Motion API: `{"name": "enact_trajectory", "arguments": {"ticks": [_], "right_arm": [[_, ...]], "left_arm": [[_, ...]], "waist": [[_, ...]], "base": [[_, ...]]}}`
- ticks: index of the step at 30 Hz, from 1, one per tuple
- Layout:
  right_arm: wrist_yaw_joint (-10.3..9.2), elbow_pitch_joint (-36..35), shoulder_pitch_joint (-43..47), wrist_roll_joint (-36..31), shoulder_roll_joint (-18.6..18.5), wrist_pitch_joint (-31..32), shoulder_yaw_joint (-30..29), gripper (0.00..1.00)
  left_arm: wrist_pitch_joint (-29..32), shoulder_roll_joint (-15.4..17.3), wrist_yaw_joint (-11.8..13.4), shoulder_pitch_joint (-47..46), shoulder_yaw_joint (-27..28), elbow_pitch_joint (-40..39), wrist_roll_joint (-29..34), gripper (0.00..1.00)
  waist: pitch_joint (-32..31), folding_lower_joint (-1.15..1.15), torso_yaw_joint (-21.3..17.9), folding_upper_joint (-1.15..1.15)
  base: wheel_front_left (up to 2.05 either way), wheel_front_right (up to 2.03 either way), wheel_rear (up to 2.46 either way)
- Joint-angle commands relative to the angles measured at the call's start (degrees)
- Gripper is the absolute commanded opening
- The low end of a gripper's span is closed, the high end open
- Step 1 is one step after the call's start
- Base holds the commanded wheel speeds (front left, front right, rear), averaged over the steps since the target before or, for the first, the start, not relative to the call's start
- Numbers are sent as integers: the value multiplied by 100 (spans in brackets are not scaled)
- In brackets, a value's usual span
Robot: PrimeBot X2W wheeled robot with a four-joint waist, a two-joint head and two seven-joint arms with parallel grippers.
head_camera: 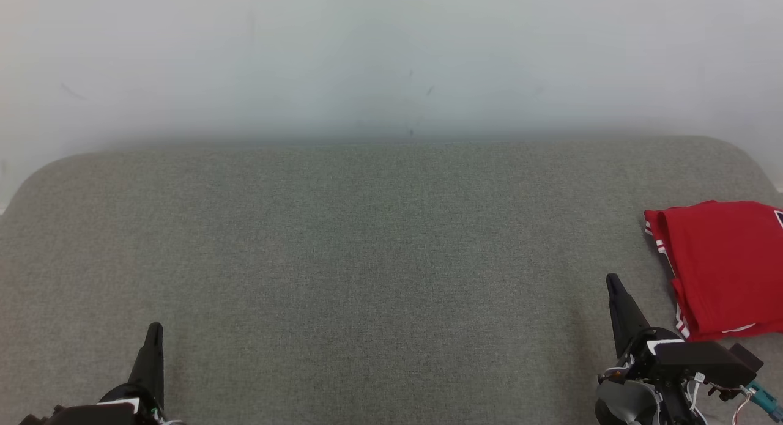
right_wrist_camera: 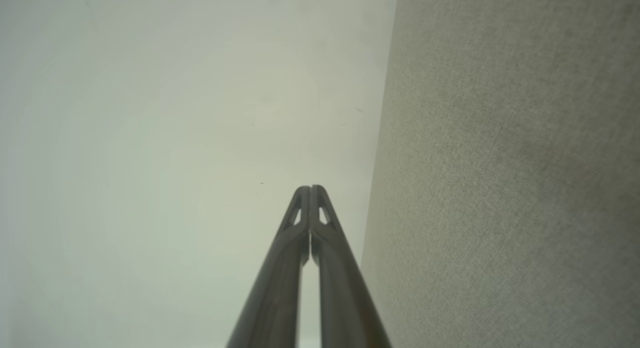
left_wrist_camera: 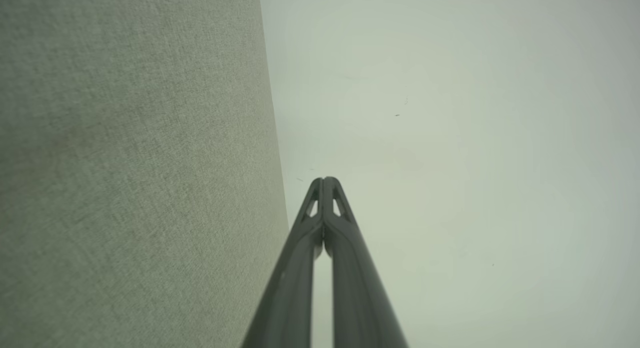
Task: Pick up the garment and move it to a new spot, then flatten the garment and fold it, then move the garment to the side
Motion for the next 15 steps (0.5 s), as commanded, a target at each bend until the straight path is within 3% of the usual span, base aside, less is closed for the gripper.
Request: {"name": "enact_trajectory", "arguments": {"ticks": [1, 15], "right_arm": [[-12, 2, 3, 4, -1, 17, -4, 0], [-12, 2, 3, 5, -1, 16, -4, 0]], "left_arm": [[24, 28, -18, -72, 5, 16, -23, 0], [24, 28, -18, -72, 5, 16, -23, 0]], "waist": [[0, 0, 0, 0], [0, 0, 0, 0]], "base": [[0, 0, 0], [0, 0, 0]]}}
